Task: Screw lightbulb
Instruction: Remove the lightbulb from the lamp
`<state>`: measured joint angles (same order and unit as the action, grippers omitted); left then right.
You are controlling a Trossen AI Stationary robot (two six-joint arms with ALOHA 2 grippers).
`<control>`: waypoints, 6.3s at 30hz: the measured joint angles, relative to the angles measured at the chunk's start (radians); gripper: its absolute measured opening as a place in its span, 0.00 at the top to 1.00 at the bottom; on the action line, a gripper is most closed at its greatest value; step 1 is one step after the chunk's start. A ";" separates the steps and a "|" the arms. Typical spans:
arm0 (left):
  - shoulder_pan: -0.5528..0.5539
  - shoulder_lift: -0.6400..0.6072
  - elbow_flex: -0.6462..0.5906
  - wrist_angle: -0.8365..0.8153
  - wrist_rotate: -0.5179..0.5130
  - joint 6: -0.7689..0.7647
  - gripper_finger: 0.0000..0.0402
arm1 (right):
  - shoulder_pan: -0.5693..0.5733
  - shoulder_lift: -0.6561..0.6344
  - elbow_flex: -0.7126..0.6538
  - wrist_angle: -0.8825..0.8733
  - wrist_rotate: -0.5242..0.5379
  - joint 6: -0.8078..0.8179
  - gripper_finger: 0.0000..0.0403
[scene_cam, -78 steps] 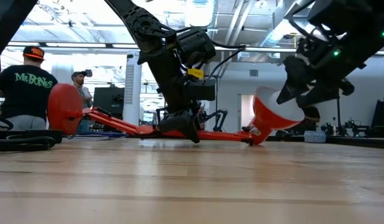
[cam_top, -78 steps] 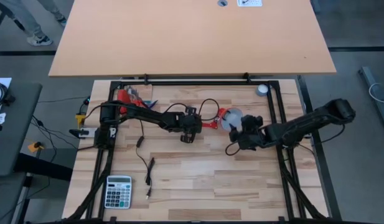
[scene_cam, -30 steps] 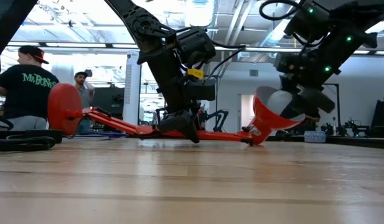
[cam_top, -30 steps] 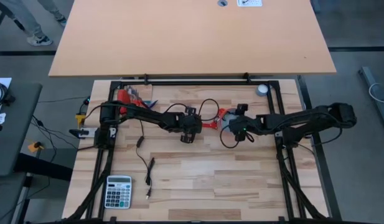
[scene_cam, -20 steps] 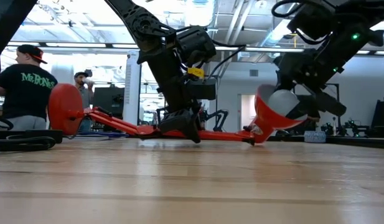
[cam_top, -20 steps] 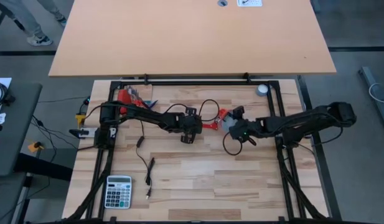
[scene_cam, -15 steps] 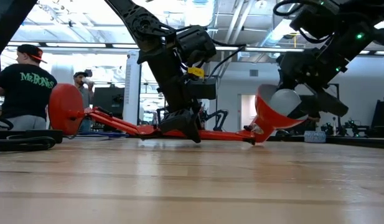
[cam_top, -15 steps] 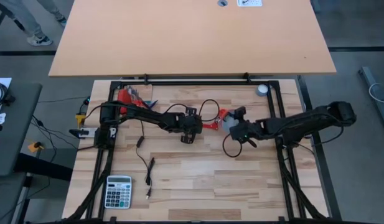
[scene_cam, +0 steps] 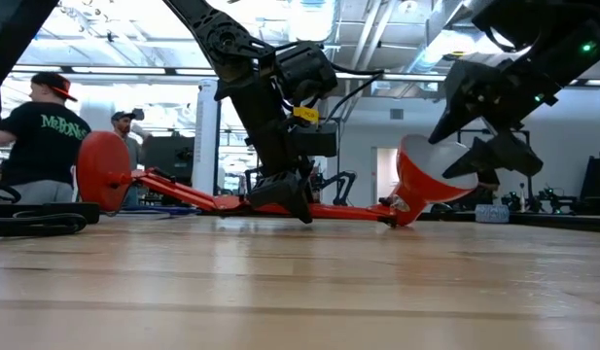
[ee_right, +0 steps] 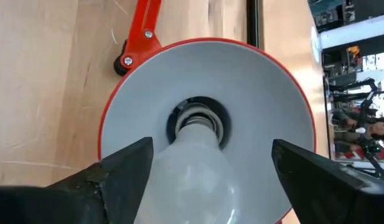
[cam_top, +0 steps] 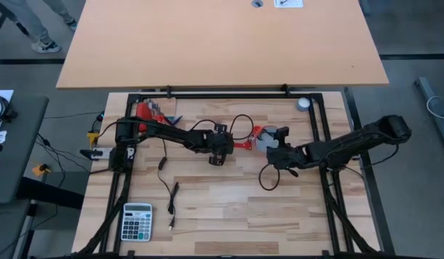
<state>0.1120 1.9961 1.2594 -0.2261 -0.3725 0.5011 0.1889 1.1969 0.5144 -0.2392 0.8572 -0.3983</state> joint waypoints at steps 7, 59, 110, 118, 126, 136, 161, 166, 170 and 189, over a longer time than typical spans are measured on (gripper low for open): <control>0.000 0.000 0.000 0.000 0.000 0.000 0.77 | -0.010 0.000 0.001 -0.087 0.002 0.138 0.21; -0.019 0.000 0.044 -0.010 -0.112 -0.006 0.79 | 0.243 0.000 0.607 -0.841 -0.134 0.842 0.29; -0.129 0.016 0.972 -0.765 -0.450 -0.117 0.92 | 0.630 0.002 0.402 -0.887 -0.122 1.523 0.29; 0.032 0.137 0.859 -0.619 -0.261 0.128 0.75 | 0.652 0.002 0.402 -0.864 -0.123 1.524 0.29; 0.143 0.247 0.854 -0.510 -0.060 0.310 0.48 | 0.676 0.002 0.402 -0.851 -0.125 1.568 0.29; 0.138 0.211 0.846 -0.594 0.050 0.208 0.42 | 0.669 0.002 0.402 -0.856 -0.124 1.569 0.29; 0.064 0.236 0.745 -0.633 0.240 -0.018 0.43 | 0.668 0.002 0.402 -0.852 -0.124 1.553 0.29; 0.021 0.236 0.745 -0.688 0.331 -0.088 0.43 | 0.669 0.002 0.402 -0.852 -0.124 1.552 0.29; -0.033 0.236 0.744 -0.696 0.239 -0.150 0.43 | 0.669 0.002 0.402 -0.852 -0.124 1.550 0.29; -0.074 0.392 0.747 -0.601 -0.033 -0.143 0.32 | 0.692 0.002 0.401 -0.839 -0.125 1.550 0.29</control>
<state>0.0384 2.3883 2.0064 -0.8269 -0.4055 0.3579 0.8810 1.1992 0.9157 -1.0786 0.7319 1.1515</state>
